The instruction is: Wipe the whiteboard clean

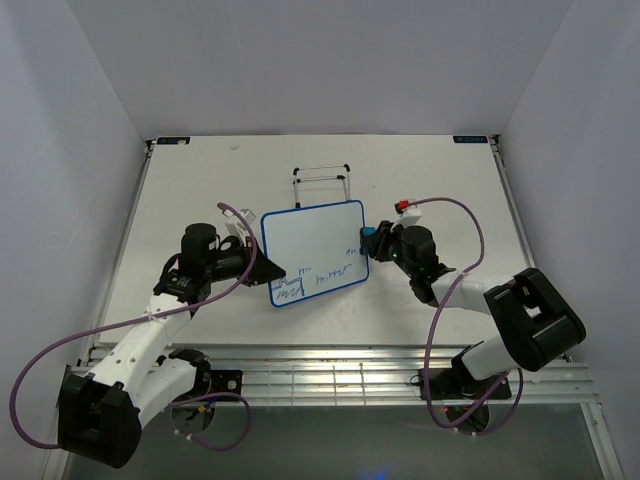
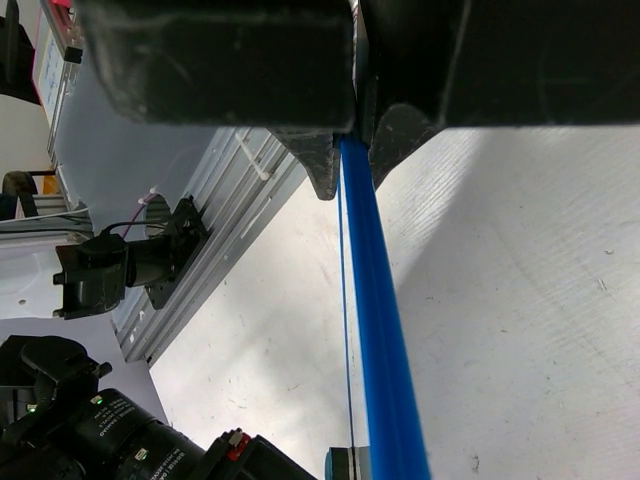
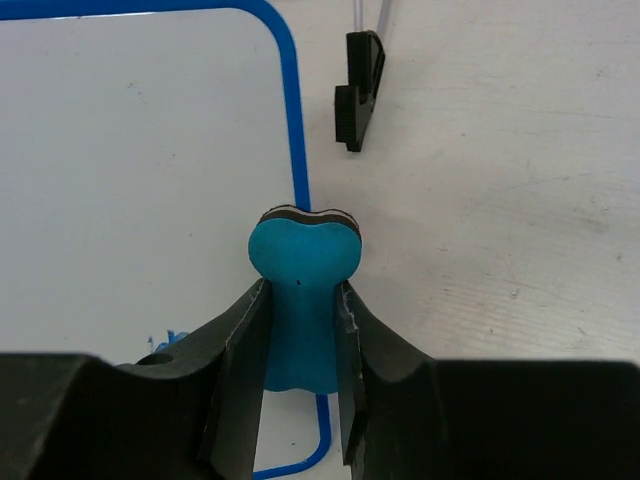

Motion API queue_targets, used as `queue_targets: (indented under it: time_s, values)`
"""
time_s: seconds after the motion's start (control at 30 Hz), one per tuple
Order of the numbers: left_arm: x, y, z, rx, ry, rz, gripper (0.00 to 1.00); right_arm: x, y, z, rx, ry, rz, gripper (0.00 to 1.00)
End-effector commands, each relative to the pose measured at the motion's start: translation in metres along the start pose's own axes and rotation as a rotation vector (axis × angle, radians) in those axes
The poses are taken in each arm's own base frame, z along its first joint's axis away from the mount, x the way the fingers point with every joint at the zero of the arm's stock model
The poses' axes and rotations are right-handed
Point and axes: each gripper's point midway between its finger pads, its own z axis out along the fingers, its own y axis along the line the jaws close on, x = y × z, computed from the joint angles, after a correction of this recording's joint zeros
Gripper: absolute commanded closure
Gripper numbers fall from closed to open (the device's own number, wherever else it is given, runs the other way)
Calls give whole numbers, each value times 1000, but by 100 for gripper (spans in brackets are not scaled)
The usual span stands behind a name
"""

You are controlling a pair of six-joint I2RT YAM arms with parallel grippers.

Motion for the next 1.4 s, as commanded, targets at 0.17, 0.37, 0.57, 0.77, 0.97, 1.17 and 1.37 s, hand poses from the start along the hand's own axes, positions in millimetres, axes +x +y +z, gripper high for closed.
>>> queue_targets:
  time_s: [0.17, 0.37, 0.57, 0.77, 0.97, 1.17, 1.37]
  values:
    - [7, -29, -2, 154, 52, 117, 100, 5, 106, -19, -344, 0, -24, 92]
    - [10, -27, 1, 156, 68, 96, 100, 5, 163, -21, -421, -33, -72, 92]
    - [10, -25, 1, 148, 66, 90, 100, 25, 83, -8, -223, 19, -15, 92]
    - [13, -24, 4, 159, 88, 64, 100, 40, -6, -8, -34, 70, 62, 92]
    - [16, -22, 7, 161, 101, 21, 100, 41, -4, -7, -44, 89, 36, 92]
    - [21, -25, 13, 213, 140, -66, 100, 31, 71, -18, -225, 44, -11, 92]
    - [20, -26, 18, 240, 147, -120, 100, 21, 155, -33, -401, 6, -43, 92]
